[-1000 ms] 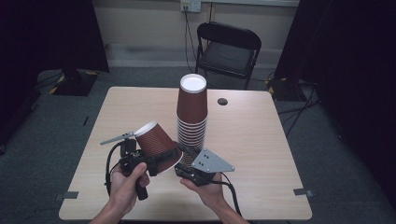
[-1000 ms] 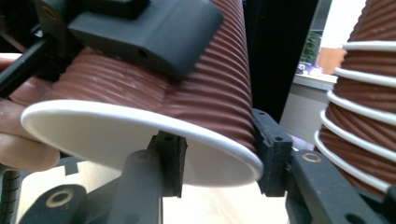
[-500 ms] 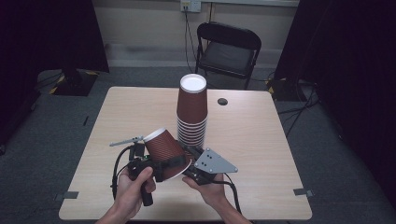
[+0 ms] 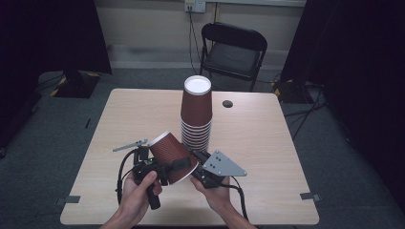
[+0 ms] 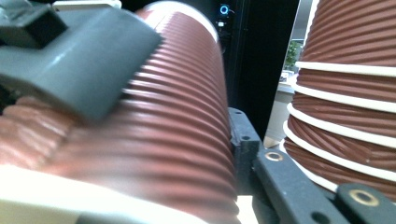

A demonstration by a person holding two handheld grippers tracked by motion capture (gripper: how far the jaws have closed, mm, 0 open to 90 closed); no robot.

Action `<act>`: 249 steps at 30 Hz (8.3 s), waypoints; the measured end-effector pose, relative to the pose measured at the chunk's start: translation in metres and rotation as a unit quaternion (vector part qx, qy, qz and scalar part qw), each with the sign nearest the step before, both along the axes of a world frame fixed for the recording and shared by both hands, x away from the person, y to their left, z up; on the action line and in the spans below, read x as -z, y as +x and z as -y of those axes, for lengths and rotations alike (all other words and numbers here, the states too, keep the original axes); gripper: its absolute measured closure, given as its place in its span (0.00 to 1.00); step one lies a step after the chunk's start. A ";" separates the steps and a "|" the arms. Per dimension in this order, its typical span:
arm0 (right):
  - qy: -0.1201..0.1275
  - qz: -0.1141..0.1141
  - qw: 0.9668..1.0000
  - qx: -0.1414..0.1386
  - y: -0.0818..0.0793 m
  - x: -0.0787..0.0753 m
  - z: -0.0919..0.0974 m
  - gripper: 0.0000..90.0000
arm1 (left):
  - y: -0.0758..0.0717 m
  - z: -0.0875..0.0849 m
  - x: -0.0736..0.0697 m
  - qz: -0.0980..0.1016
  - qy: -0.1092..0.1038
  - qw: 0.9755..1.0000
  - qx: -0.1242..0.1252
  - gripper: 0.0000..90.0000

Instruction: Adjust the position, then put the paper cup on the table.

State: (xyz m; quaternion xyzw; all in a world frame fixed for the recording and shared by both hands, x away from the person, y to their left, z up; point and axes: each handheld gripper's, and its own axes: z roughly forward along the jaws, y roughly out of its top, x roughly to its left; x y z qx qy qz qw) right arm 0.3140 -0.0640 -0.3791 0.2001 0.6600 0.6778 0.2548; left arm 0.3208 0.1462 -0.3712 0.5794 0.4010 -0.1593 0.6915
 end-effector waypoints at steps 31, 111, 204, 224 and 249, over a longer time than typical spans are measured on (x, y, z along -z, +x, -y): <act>-0.053 -0.050 0.997 -0.034 -0.006 0.002 0.008 0.96 | 0.012 -0.031 -0.004 0.072 0.021 0.995 -0.059 0.12; -0.275 -0.439 0.847 -0.120 0.038 0.028 0.054 0.96 | -0.023 0.033 0.036 0.322 0.364 0.858 0.170 0.17; -0.151 -0.345 0.925 -0.047 0.033 0.015 0.095 0.61 | 0.007 -0.013 0.053 0.257 0.328 0.909 0.014 0.09; -0.127 -0.339 0.930 0.067 0.021 0.043 0.157 0.43 | 0.037 -0.059 0.040 0.231 0.306 0.916 -0.115 0.10; -0.122 -0.356 0.922 0.088 0.025 0.058 0.174 0.47 | 0.111 -0.062 0.057 0.204 0.340 0.899 -0.186 0.09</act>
